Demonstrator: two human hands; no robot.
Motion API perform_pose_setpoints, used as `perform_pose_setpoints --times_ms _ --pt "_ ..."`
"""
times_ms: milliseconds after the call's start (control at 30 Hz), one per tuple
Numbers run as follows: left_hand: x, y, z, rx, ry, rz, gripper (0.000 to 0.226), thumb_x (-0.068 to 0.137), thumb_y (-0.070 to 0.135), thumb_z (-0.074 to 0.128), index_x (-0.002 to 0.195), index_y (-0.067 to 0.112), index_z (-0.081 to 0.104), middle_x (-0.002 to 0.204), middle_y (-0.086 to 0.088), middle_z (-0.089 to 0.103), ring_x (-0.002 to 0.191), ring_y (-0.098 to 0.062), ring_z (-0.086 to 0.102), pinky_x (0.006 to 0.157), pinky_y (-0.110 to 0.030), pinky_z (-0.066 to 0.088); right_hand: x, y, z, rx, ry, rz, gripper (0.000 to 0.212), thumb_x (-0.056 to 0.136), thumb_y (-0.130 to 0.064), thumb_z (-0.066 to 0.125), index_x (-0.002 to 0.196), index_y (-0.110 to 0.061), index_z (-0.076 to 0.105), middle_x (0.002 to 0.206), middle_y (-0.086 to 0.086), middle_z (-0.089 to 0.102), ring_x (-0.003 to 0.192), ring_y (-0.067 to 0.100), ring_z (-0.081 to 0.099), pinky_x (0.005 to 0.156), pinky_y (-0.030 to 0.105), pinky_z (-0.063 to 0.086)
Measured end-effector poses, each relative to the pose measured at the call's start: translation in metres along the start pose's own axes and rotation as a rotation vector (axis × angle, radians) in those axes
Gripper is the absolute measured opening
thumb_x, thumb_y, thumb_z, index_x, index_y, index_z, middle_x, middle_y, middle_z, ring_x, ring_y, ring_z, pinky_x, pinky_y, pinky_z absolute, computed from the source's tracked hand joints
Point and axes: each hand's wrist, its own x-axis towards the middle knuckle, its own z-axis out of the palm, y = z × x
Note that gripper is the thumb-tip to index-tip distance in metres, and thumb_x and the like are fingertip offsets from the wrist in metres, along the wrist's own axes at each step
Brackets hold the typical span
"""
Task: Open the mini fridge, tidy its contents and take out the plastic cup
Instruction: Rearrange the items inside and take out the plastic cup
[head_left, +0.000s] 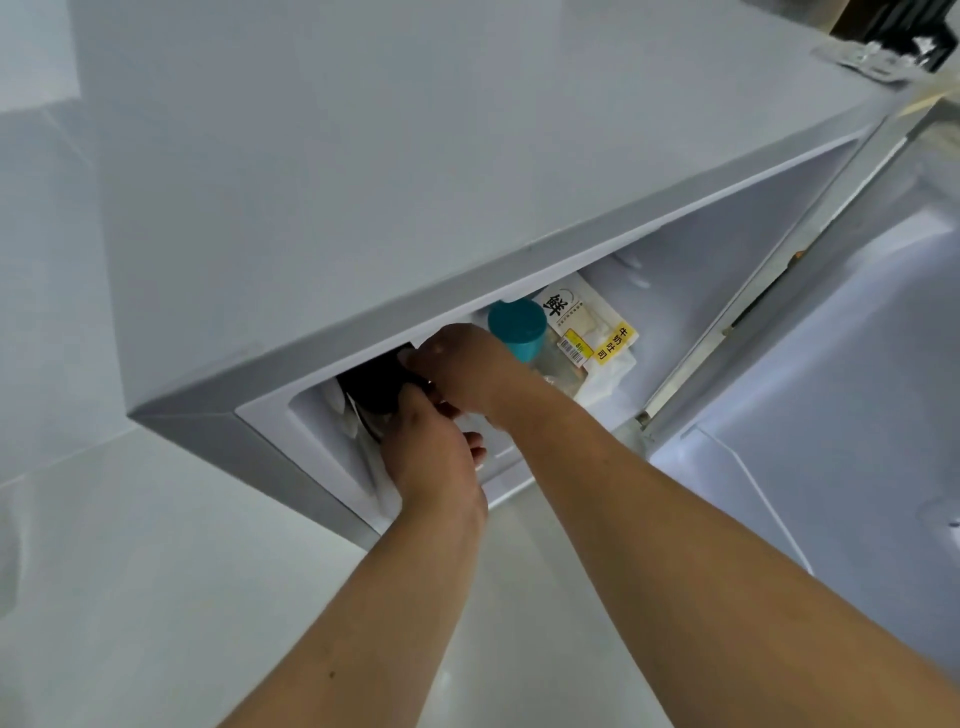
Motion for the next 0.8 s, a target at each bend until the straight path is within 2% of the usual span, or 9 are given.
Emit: perform_pose_setpoints --times_ms 67,167,267,400,500,600,700,767,800 --pt "0.002 0.002 0.0 0.001 -0.006 0.021 0.029 0.097 0.036 0.047 0.097 0.016 0.069 0.07 0.006 0.073 0.041 -0.005 0.053 0.041 -0.018 0.046 -0.003 -0.003 -0.001 -0.059 0.027 -0.015 0.048 0.106 -0.036 0.047 0.088 0.002 0.07 0.089 0.016 0.075 0.083 0.03 0.07 0.085 0.039 0.054" --pt "0.002 0.002 0.003 0.062 -0.071 0.094 0.024 0.096 0.031 0.049 0.091 0.019 0.069 0.071 0.006 0.073 0.043 -0.005 0.053 0.04 -0.02 0.045 -0.012 0.004 -0.012 0.249 0.102 -0.006 0.027 0.101 -0.024 0.059 0.078 -0.011 0.065 0.078 0.007 0.066 0.071 0.023 0.064 0.074 0.037 0.057" --pt "0.001 -0.006 0.013 0.149 -0.154 0.14 0.025 0.095 0.032 0.051 0.089 0.019 0.071 0.079 0.0 0.073 0.044 -0.009 0.057 0.042 -0.021 0.047 -0.018 0.02 -0.028 0.367 0.19 0.031 0.028 0.098 -0.025 0.063 0.073 -0.014 0.064 0.069 0.005 0.068 0.065 0.024 0.07 0.069 0.041 0.063" --pt "0.007 -0.023 0.024 0.207 -0.217 -0.003 0.028 0.096 0.035 0.049 0.085 0.02 0.07 0.065 0.007 0.072 0.04 -0.009 0.053 0.045 -0.025 0.049 -0.01 0.036 -0.037 -0.184 0.227 0.084 0.037 0.103 -0.034 0.053 0.077 -0.01 0.063 0.065 0.004 0.065 0.069 0.023 0.07 0.061 0.031 0.051" --pt "0.021 -0.038 0.019 0.16 -0.209 -0.137 0.031 0.099 0.035 0.052 0.074 0.023 0.065 0.058 0.01 0.065 0.037 -0.009 0.046 0.057 -0.028 0.044 0.003 0.042 -0.023 -0.427 0.129 0.188 0.037 0.103 -0.037 0.049 0.089 -0.007 0.066 0.079 0.006 0.064 0.082 0.028 0.066 0.07 0.033 0.053" --pt "0.045 -0.051 0.01 0.187 -0.232 -0.217 0.028 0.103 0.036 0.05 0.083 0.023 0.065 0.058 0.01 0.063 0.039 -0.008 0.046 0.055 -0.026 0.044 0.012 0.045 -0.007 -0.667 0.063 0.24 0.024 0.1 -0.036 0.056 0.102 -0.014 0.066 0.093 0.005 0.066 0.092 0.027 0.065 0.08 0.038 0.056" --pt "0.062 -0.059 0.008 0.275 -0.232 -0.245 0.029 0.106 0.035 0.048 0.09 0.019 0.065 0.067 0.004 0.066 0.041 -0.008 0.049 0.05 -0.023 0.047 0.016 0.052 0.005 -0.636 0.042 0.24 0.023 0.095 -0.025 0.064 0.115 -0.013 0.066 0.107 0.005 0.069 0.101 0.025 0.066 0.091 0.037 0.056" --pt "0.064 -0.064 0.0 0.329 -0.238 -0.278 0.031 0.108 0.039 0.045 0.094 0.019 0.064 0.081 0.001 0.072 0.047 -0.009 0.058 0.06 -0.027 0.049 0.011 0.062 0.012 -0.547 0.131 0.19 0.026 0.09 -0.016 0.068 0.116 -0.013 0.066 0.106 0.006 0.07 0.09 0.023 0.065 0.083 0.034 0.057" --pt "0.066 -0.068 -0.008 0.336 -0.269 -0.283 0.029 0.109 0.039 0.04 0.099 0.023 0.063 0.098 -0.001 0.073 0.06 -0.012 0.065 0.068 -0.029 0.049 0.006 0.067 0.017 -0.546 0.208 0.122 0.032 0.087 -0.012 0.069 0.119 -0.014 0.065 0.108 0.005 0.07 0.088 0.023 0.065 0.079 0.035 0.057"
